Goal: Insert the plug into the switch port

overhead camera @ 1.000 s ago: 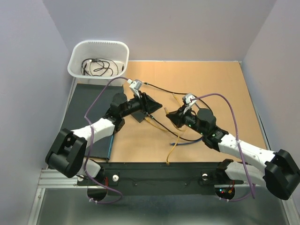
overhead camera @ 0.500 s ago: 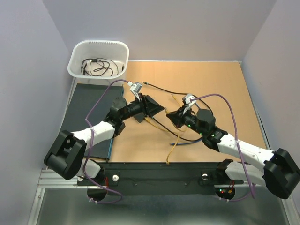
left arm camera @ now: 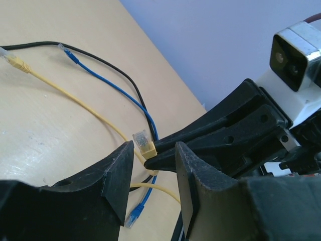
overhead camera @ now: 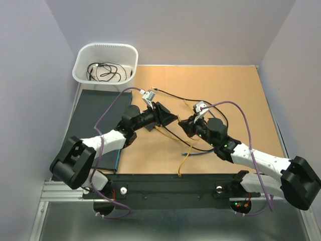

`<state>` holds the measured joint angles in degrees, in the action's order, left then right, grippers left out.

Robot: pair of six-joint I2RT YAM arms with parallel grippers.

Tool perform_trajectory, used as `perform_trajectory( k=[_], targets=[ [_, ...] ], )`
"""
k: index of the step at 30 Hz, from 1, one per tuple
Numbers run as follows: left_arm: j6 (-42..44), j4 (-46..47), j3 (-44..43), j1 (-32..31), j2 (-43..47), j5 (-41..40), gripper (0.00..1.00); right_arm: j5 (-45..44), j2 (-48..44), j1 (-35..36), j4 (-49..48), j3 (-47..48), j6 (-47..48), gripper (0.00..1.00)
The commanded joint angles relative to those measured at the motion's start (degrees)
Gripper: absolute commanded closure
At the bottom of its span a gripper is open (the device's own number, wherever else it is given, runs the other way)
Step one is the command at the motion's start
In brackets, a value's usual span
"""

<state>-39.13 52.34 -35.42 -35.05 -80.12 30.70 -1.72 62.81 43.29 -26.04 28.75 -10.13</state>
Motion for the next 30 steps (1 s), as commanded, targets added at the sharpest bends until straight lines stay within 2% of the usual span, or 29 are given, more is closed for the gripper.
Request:
perform_trajectory(
  k=[1, 11, 20, 25, 30],
  targets=[
    [0.02, 2.16, -2.55, -1.07, -1.35, -1.17, 0.51, -2.76, 1.35, 1.27, -2.17, 1.92, 1.87, 1.0],
    [1.34, -2.67, -4.75, -2.22, -2.94, -5.21, 0.51, -4.09, 1.62, 2.68, -1.56, 2.62, 2.57, 1.0],
    [1.17, -2.68, -4.75, -2.31, -4.08, -5.91, 0.51, -2.77, 0.48, 2.77, -2.08, 1.92, 2.13, 1.0],
    [1.96, 0.74, -3.61, -2.31, -2.33, -4.34, 0.51, -0.13, -0.23, 2.77, -5.33, 0.08, -1.19, 1.0],
    [0.11, 9.79, -0.18, -2.31, -0.48, -0.47, 0.52, 3.9, 0.12, 2.68, -10.69, -1.16, -4.63, 1.0]
  ],
)
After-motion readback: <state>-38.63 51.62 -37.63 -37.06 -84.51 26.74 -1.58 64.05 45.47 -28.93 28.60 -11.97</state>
